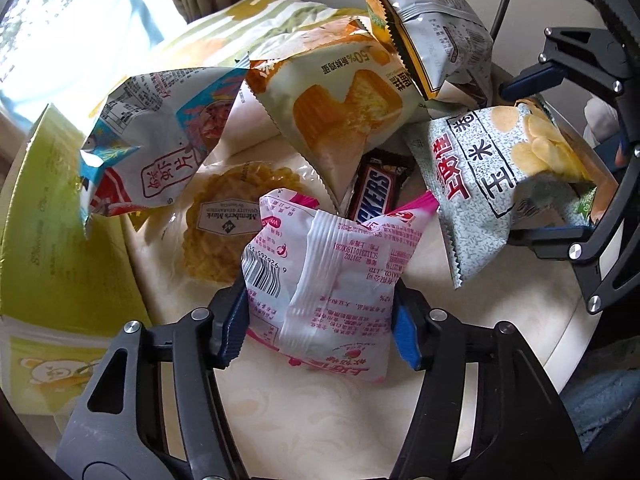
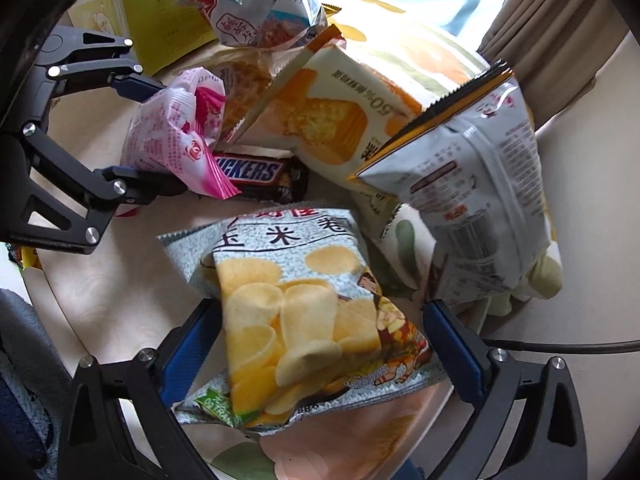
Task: Organize snacks
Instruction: 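Grasp the white-pink bread bag with the left tool while the right tool grasps the grey corn chip bag, then carry both bags over the box and open both tools to drop them inside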
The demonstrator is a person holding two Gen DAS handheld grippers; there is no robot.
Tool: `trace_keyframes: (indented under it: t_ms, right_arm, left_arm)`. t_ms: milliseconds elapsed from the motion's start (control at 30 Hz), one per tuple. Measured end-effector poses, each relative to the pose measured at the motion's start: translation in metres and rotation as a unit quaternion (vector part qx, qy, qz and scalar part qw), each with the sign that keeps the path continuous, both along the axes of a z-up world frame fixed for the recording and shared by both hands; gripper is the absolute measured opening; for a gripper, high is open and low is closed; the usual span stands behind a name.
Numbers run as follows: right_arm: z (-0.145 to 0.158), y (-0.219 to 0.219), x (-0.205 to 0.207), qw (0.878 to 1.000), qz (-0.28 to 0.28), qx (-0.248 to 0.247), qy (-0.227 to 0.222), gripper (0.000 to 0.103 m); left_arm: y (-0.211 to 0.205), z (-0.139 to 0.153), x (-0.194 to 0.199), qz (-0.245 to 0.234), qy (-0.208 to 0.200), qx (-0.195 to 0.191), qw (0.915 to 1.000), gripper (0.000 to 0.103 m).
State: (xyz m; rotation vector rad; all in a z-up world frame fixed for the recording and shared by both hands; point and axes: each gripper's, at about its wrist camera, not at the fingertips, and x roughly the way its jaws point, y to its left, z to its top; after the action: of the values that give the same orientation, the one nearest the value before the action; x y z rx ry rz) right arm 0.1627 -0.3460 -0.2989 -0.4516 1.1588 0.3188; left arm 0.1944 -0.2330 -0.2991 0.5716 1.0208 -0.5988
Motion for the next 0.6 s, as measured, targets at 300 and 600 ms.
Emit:
trace_keyframes:
  t_ms: [300, 600]
  right_arm:
    - [-0.011, -0.004, 0.0, 1.0, -0.007, 0.006, 0.021, 0.076]
    - [-0.004, -0.001, -0.014, 1.0, -0.01, 0.018, 0.013, 0.061]
  left_arm:
    - [0.007, 0.006, -0.004, 0.017, 0.011, -0.003, 0.9998, 0.055]
    - [0.022, 0.014, -0.012, 0.037, 0.009, -0.008, 0.9992, 0.055]
